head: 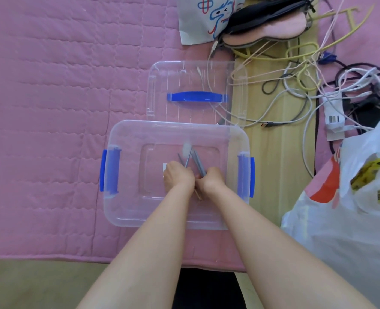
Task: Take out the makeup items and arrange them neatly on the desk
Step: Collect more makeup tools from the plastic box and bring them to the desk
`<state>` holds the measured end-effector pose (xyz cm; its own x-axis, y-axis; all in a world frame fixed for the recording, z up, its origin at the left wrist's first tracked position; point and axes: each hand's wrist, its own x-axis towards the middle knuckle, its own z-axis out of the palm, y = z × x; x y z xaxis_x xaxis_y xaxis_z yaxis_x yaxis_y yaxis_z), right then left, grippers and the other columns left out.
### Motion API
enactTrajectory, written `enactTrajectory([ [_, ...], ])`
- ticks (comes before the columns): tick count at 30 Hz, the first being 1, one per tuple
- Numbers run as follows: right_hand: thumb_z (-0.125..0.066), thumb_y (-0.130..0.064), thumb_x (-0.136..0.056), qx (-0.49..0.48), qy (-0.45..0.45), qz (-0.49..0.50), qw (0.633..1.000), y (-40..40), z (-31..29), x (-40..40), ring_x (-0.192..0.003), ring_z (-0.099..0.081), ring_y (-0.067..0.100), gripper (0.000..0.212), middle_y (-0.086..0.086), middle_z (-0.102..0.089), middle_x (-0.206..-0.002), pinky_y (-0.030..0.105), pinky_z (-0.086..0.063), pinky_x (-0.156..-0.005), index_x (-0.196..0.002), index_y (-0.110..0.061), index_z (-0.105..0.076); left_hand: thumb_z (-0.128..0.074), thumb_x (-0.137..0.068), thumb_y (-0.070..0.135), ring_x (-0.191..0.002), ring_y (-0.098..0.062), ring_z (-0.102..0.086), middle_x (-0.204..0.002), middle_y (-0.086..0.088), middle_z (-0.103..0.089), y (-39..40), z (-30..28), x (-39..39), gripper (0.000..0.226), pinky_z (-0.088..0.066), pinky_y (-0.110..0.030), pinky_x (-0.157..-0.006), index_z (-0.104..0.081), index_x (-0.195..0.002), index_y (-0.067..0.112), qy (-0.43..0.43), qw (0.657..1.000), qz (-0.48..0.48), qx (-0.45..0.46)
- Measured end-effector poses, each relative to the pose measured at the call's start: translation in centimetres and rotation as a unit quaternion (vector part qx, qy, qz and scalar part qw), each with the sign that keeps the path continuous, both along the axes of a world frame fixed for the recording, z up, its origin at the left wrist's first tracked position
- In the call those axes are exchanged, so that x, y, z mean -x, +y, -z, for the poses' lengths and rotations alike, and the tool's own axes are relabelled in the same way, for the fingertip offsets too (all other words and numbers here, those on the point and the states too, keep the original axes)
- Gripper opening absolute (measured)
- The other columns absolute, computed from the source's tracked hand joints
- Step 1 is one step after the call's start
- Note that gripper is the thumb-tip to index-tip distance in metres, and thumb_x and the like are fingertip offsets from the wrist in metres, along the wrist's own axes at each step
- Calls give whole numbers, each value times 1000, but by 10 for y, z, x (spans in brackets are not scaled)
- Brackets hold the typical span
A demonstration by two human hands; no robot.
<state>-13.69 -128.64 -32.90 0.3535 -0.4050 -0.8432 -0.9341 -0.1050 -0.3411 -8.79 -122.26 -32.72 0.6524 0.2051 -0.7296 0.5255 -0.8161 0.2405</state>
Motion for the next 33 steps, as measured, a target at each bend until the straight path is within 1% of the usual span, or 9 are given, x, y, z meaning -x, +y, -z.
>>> enactTrajectory([
  [3,-68,-26,-82,-21,-5,37,999,0,2,0,-68,-55,19,23,12,-61,-79,24,-44,-51,-71,-11,-55,-69,-80,21,-105,-37,-62,-111,-20,-66,0,1,0,30,-42,-34,-70,-64,-100,-1,-1,1000,6,3],
  [7,-57,-24,-89,-16,-19,-7,1000,4,-5,-4,-94,-65,32,24,20,-68,-102,32,-48,-70,-98,-3,-66,-56,-87,24,-102,-39,-60,-109,-22,-64,9,-3,-1,28,-34,-32,-68,-62,-98,-1,2,999,47,9],
  [10,-48,-26,-96,-5,-36,-33,999,9,-22,-7,-100,-62,34,31,21,-66,-108,28,-40,-70,-108,-2,-64,-47,-92,22,-98,-41,-59,-104,-27,-65,18,-18,-6,27,-37,-34,-69,-60,-86,-1,28,996,73,50],
  [14,-44,-20,-97,-2,-73,-82,994,10,-59,-11,-92,-59,34,23,22,-63,-96,34,-44,-73,-98,-2,-59,-39,-94,13,-80,-37,-61,-90,-30,-66,29,-55,-7,29,-45,-39,-71,-55,-77,-3,8,987,78,141],
  [17,-43,-17,-97,9,-112,-91,990,8,-99,-11,-81,-52,28,14,16,-57,-89,33,-39,-69,-94,-8,-53,-35,-93,7,-57,-25,-58,-71,-20,-66,34,-93,-5,27,-46,-31,-60,-56,-82,-6,-31,977,39,208],
  [20,-42,-18,-98,25,-164,-101,981,6,-148,-7,-78,-54,24,17,8,-59,-93,29,-38,-64,-103,-10,-56,-32,-97,10,-47,-14,-54,-56,-5,-59,38,-142,0,28,-41,-21,-43,-46,-73,10,-65,966,-20,251],
  [26,-43,-15,-95,-15,-225,-125,966,4,-251,16,-74,-52,16,15,-8,-52,-76,31,-47,-65,-99,-20,-56,-31,-101,18,-49,-13,-57,-70,-8,-64,69,-243,24,23,-37,-18,-40,-44,-83,11,-99,932,-141,319],
  [28,-43,-16,-94,-42,-220,-117,968,9,-283,23,-70,-51,16,15,-7,-50,-71,39,-50,-72,-97,-18,-58,-32,-102,19,-47,-12,-53,-69,-8,-64,83,-276,38,26,-37,-18,-41,-44,-80,13,-114,921,-169,332],
  [33,-42,-19,-93,-116,-209,-117,964,39,-352,41,-64,-49,19,18,2,-49,-75,37,-43,-62,-101,-18,-59,-33,-104,15,-38,-10,-47,-70,-15,-61,125,-347,78,25,-35,-14,-36,-45,-83,8,-136,873,-262,388],
])
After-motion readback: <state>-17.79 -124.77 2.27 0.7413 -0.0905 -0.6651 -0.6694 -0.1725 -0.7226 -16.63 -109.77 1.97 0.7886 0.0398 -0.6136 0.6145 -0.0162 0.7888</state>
